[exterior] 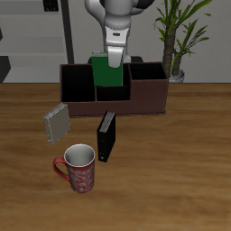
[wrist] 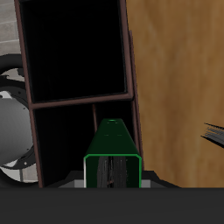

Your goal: Place the green book into the back desk caddy's front compartment

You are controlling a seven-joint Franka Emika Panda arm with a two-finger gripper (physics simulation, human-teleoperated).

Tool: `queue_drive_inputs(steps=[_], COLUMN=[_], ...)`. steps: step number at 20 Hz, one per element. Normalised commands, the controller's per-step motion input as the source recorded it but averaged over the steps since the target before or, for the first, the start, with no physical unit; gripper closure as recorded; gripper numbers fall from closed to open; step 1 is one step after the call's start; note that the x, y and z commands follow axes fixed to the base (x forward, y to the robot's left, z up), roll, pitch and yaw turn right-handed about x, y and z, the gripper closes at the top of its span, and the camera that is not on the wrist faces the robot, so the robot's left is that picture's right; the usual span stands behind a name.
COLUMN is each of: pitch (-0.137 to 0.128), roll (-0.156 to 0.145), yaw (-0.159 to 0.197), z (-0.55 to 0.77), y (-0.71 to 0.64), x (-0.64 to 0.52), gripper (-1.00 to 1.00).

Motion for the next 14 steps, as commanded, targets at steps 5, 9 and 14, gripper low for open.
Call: queue_drive_inputs(steps=[5, 9, 14], pitch=[0.002, 0.012, 0.005], roll=[0.017, 0.003, -0.001], yaw=[0.014, 0.032, -0.001], z=[-0.03, -0.10, 0.00], y=[0.04, -0.03, -0.02], x=[0.06, 0.04, 0.01], gripper=[1.00, 1.00, 1.00])
